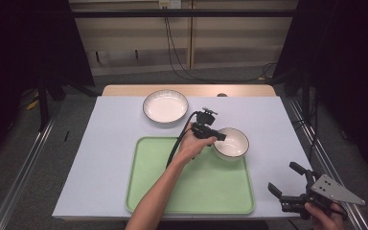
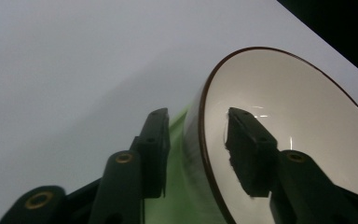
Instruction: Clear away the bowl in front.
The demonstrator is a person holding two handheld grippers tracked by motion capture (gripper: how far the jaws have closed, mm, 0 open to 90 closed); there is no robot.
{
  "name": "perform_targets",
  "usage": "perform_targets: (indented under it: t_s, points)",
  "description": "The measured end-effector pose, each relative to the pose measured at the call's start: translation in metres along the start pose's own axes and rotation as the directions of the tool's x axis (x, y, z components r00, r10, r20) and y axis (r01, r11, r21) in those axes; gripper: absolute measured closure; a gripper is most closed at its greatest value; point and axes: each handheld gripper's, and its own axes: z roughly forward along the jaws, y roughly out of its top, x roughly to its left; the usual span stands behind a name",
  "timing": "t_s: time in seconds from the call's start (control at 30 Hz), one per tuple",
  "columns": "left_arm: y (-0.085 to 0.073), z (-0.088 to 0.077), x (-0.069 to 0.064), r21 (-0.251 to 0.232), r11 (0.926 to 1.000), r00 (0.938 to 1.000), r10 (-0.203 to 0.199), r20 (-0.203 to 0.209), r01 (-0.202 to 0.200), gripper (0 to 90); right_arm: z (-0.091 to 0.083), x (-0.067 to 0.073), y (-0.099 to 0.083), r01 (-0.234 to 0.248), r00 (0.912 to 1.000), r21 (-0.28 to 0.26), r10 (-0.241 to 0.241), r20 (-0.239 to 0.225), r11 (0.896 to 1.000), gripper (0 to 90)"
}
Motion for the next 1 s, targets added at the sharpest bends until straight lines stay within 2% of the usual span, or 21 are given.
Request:
perform_targets:
  t_s: [0.03,0.07,0.1,0.13,0.17,0.2,0.23,0.27,0.33,0.4,0.43,0.47,0.5,0.53,0.57,0.63,0.7,0.73,0.83,0.87,1.0]
  points:
    - [0.0,-0.001,-0.002,-0.009,0.9998,0.9998,0.016,-0.01,-0.016,57.4,0.0,0.0,0.0,0.0,1.0,0.0,0.0,0.0,1.0,0.1]
    - [0.001,-0.002,-0.002,-0.017,0.9995,0.9995,0.025,-0.018,-0.025,47.3,0.0,0.001,0.0,0.0,1.0,0.001,0.0,0.003,1.0,0.1]
    - [0.002,-0.005,-0.004,-0.039,0.9985,0.9979,0.036,-0.054,-0.039,41.8,0.0,0.0,0.0,0.002,1.0,0.002,-0.002,0.0,1.0,0.1]
    - [0.002,-0.007,-0.003,-0.04,0.9982,0.9976,0.044,-0.054,-0.046,37.6,0.0,0.0,0.0,0.001,1.0,0.002,-0.001,0.001,1.0,0.1]
    - [0.002,-0.007,-0.003,-0.04,0.9982,0.9976,0.044,-0.054,-0.046,29.6,0.0,0.0,0.0,0.001,1.0,0.002,-0.001,0.001,1.0,0.1]
    - [0.002,-0.008,-0.005,-0.037,0.9984,0.9931,0.038,-0.111,-0.043,19.8,0.0,0.0,0.0,0.001,1.0,0.002,-0.001,0.001,1.0,0.1]
    - [0.002,-0.008,-0.005,-0.037,0.9984,0.9931,0.038,-0.111,-0.043,13.3,0.0,0.001,0.0,-0.001,1.0,0.001,0.001,0.006,1.0,0.1]
    - [0.0,-0.011,-0.005,-0.059,0.9959,0.9894,0.06,-0.132,-0.068,11.5,0.0,0.001,0.0,-0.001,1.0,0.0,0.001,0.005,1.0,0.1]
    - [-0.001,-0.013,-0.005,-0.071,0.9949,0.9889,0.06,-0.136,-0.071,11.3,0.0,0.001,0.0,-0.001,1.0,0.002,0.001,0.003,1.0,0.1]
    - [-0.005,-0.021,-0.003,-0.104,0.9922,0.9906,0.055,-0.125,-0.069,4.4,0.0,0.0,0.0,0.005,1.0,0.004,-0.005,0.002,1.0,0.1]
    - [-0.005,-0.021,-0.003,-0.104,0.9922,0.9906,0.055,-0.125,-0.069,4.4,0.0,0.0,0.0,0.005,1.0,0.004,-0.005,0.002,1.0,0.1]
    - [-0.006,-0.024,-0.002,-0.105,0.991,0.991,0.07,-0.114,-0.082,4.4,0.0,0.0,0.0,0.005,1.0,0.004,-0.005,0.002,1.0,0.1]
    - [-0.007,-0.028,-0.001,-0.111,0.9886,0.9876,0.088,-0.13,-0.102,4.3,0.0,0.0,0.001,0.005,1.0,0.004,-0.005,0.002,1.0,0.1]
    - [-0.009,-0.035,-0.001,-0.124,0.988,0.9853,0.073,-0.154,-0.093,4.2,0.0,0.0,0.001,0.004,1.0,0.003,-0.004,0.005,1.0,0.1]
    - [-0.009,-0.035,-0.001,-0.124,0.988,0.9853,0.073,-0.154,-0.093,4.2,0.0,0.0,0.001,0.004,1.0,0.003,-0.004,0.005,1.0,0.1]
    - [-0.011,-0.046,0.0,-0.165,0.9828,0.9864,0.056,-0.155,-0.082,3.9,0.0,0.001,0.001,0.003,1.0,0.002,-0.003,0.004,1.0,0.0]
    - [-0.011,-0.049,0.0,-0.176,0.9814,0.9865,0.049,-0.156,-0.077,3.7,0.0,0.001,0.001,0.003,1.0,0.002,-0.003,0.006,1.0,0.0]
    - [-0.012,-0.053,0.0,-0.179,0.9792,0.9842,0.066,-0.164,-0.095,3.9,0.001,0.001,0.001,0.003,1.0,-0.003,-0.003,0.006,1.0,0.0]
    - [-0.015,-0.062,-0.002,-0.215,0.9706,0.98,0.068,-0.187,-0.108,3.6,0.001,0.001,0.001,0.003,1.0,-0.003,-0.003,0.007,1.0,0.0]
    - [-0.016,-0.065,-0.002,-0.213,0.9703,0.9779,0.073,-0.196,-0.115,3.6,0.001,0.001,0.001,0.005,0.9999,-0.001,-0.005,0.009,1.0,0.1]
    - [-0.024,-0.082,-0.005,-0.211,0.9654,0.9653,0.1,-0.241,-0.153,3.3,0.0,0.001,0.001,0.01,0.9999,-0.009,-0.01,0.0,1.0,0.1]
